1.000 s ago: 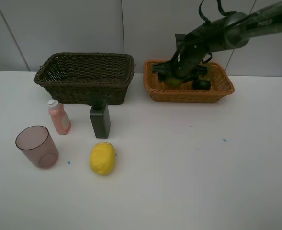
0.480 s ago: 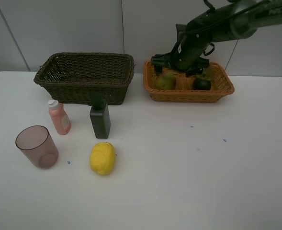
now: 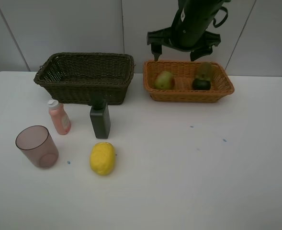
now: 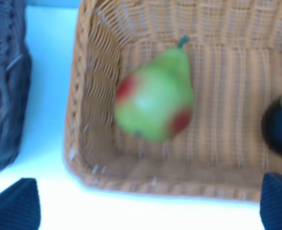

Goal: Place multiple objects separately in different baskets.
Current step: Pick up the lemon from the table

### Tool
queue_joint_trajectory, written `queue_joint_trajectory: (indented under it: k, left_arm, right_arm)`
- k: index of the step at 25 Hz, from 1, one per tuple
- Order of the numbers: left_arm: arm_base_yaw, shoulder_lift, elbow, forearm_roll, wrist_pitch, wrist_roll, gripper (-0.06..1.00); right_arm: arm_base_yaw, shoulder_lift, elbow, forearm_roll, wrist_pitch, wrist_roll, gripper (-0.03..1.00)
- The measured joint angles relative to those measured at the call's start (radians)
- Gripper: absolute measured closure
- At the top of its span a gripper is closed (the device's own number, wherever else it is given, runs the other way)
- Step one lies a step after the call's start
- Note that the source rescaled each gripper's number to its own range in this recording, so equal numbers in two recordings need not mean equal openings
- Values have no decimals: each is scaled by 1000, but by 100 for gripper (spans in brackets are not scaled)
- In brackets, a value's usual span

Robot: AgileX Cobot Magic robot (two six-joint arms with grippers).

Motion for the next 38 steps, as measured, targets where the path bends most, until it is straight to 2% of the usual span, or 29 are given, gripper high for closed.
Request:
queue_joint_trajectory:
  k: [7, 12, 17, 21, 24, 26, 34, 38]
  left_arm:
    - [0, 0, 0, 0, 0, 0, -6]
    - [0, 0, 0, 0, 0, 0, -6]
    - [0, 0, 0, 0, 0, 0, -6]
    - [0, 0, 0, 0, 0, 0, -6]
    - [0, 0, 0, 0, 0, 0, -6]
    - [0, 0, 0, 0, 0, 0, -6]
    - [0, 0, 0, 0, 0, 0, -6]
    - [0, 0, 0, 0, 0, 0, -6]
  right_arm:
    - [104, -119, 0, 133, 232, 0, -2]
    - [173, -132, 0, 210, 362, -1, -2]
    - [238, -132, 0, 300, 402, -1, -2]
    - [291, -132, 1, 320, 402, 4, -2]
    - [332, -133, 36, 323, 380, 33, -2]
    - [348, -133, 83, 344, 328, 42, -2]
    - [364, -132, 326, 437, -9, 51, -2]
    - [366, -111, 375, 452, -103, 52, -2]
